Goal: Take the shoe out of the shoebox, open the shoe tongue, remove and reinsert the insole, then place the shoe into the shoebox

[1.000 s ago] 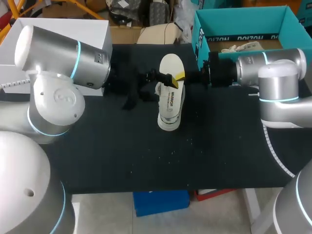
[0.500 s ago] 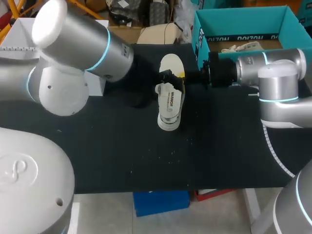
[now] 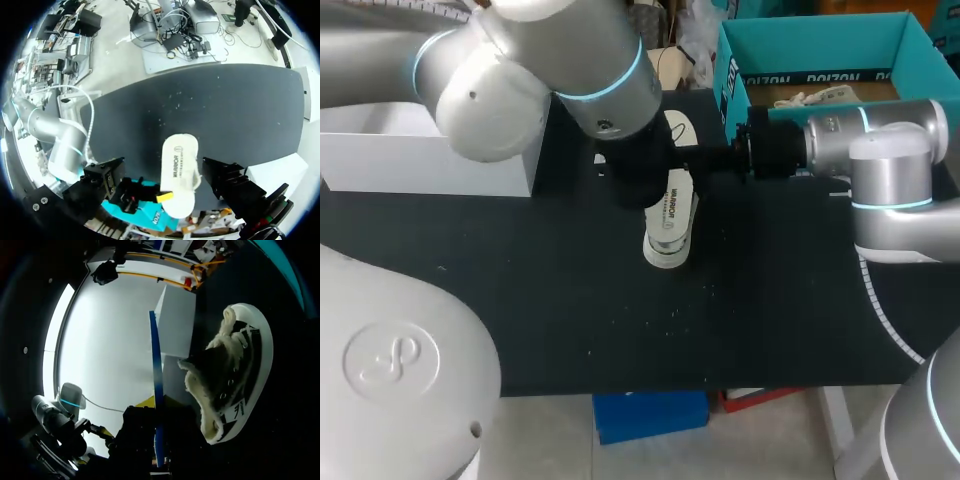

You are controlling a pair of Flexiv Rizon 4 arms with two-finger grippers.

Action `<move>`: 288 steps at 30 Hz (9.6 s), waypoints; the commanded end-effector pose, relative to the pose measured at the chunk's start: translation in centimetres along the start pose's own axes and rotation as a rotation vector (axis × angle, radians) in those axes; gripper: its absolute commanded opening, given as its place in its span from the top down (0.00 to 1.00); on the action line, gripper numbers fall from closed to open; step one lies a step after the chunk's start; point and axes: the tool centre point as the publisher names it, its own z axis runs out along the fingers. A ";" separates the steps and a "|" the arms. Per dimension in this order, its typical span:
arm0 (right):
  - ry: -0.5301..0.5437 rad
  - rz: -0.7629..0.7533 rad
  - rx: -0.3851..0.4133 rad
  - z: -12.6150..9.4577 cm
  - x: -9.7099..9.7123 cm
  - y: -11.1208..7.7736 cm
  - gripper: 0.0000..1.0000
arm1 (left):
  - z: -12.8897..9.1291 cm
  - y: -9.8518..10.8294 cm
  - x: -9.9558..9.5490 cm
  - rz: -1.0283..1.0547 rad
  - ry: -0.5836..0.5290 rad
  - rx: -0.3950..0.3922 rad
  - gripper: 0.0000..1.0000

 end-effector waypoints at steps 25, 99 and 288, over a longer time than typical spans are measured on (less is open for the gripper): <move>0.000 0.001 0.002 0.1 -0.1 0.1 1.00 | 0.3 4.8 1.1 -0.001 0.264 0.006 0.00; 0.000 0.001 0.002 0.1 -0.1 0.1 1.00 | 1.0 6.2 3.3 -0.104 0.064 -0.008 0.00; -0.709 -0.446 -0.120 -14.7 2.9 -11.9 0.00 | 7.4 -3.5 8.4 -0.511 -0.658 0.170 1.00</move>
